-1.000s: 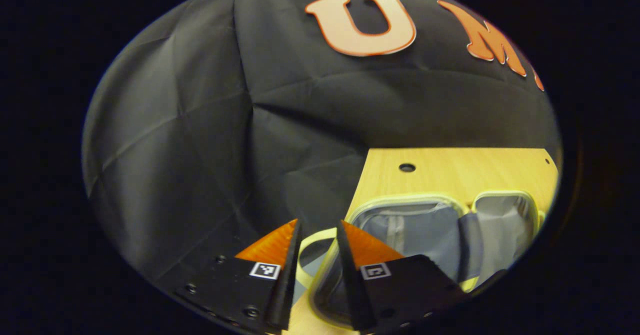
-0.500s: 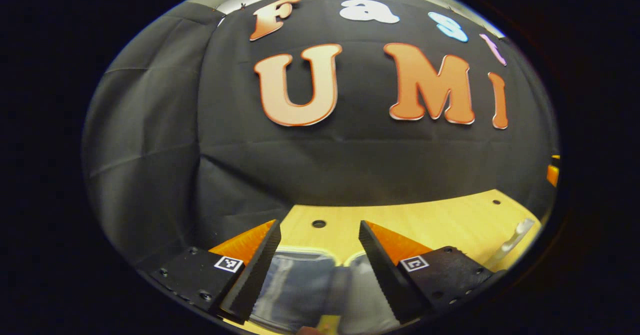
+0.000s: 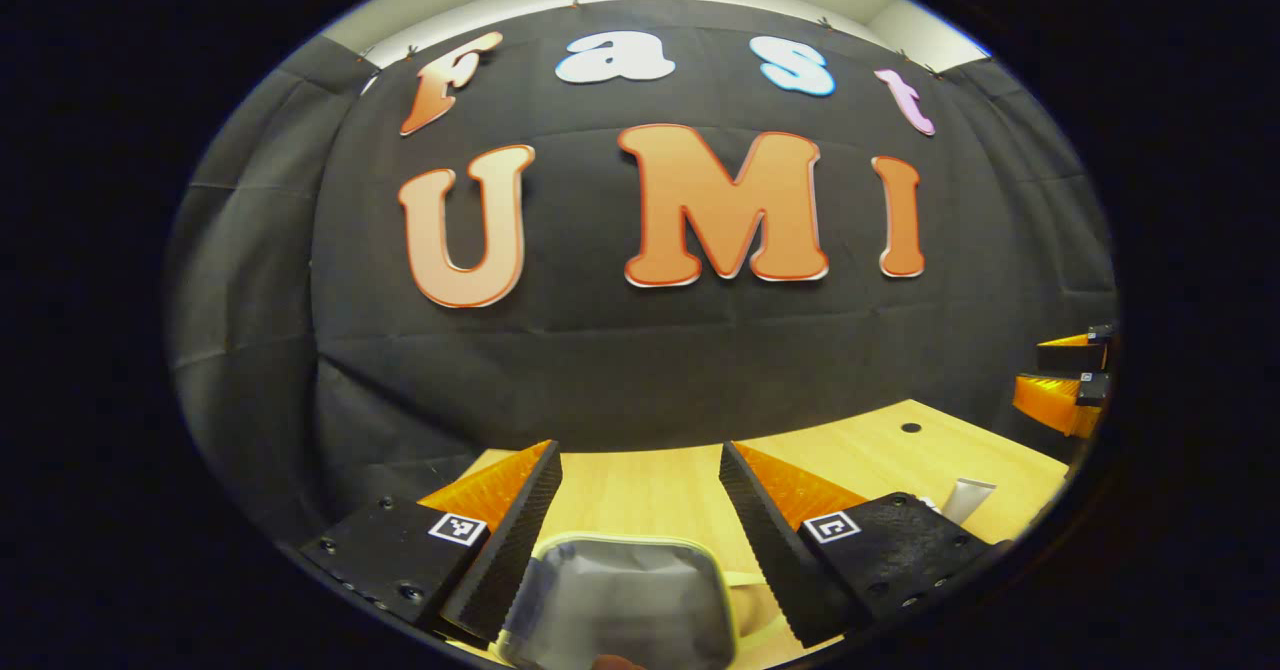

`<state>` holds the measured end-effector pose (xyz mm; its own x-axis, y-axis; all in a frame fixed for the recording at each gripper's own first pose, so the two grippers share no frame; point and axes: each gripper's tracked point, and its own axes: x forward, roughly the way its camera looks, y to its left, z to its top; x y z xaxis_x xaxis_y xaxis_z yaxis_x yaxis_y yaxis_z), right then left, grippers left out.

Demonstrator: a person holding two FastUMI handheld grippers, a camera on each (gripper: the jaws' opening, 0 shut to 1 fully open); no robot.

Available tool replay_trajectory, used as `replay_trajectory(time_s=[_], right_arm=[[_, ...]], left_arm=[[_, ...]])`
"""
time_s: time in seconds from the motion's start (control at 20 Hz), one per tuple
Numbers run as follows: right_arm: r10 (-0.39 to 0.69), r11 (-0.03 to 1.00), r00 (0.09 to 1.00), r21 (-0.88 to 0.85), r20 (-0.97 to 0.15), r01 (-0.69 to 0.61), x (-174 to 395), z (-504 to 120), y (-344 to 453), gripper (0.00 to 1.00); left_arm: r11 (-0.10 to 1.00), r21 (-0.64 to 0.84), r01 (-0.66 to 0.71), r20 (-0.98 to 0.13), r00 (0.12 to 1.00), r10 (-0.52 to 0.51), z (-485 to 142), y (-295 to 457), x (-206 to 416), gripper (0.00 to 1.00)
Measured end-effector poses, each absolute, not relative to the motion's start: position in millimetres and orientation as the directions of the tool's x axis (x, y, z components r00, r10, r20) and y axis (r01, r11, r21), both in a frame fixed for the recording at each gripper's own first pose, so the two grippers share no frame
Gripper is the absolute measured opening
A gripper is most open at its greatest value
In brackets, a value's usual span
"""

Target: First open the suitcase, pack the skin care products into it, and then close the suitcase.

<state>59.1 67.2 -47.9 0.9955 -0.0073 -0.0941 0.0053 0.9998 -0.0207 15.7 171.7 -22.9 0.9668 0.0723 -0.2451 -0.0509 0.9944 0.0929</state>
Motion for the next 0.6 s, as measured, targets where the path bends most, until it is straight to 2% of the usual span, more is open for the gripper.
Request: replay_trajectory(time_s=[0.35,0.6], right_arm=[[0.04,0.999,0.982,-0.021,-0.186,-0.045,49,-92,57,0.96],[0.096,0.994,0.967,-0.028,-0.235,-0.105,45,-124,63,0.96]], left_arm=[[0.991,0.062,0.118,-0.338,0.937,-0.09,-79,64,-5,0.99],[0.982,0.049,0.184,-0.393,0.907,-0.15,-125,16,-21,0.99]])
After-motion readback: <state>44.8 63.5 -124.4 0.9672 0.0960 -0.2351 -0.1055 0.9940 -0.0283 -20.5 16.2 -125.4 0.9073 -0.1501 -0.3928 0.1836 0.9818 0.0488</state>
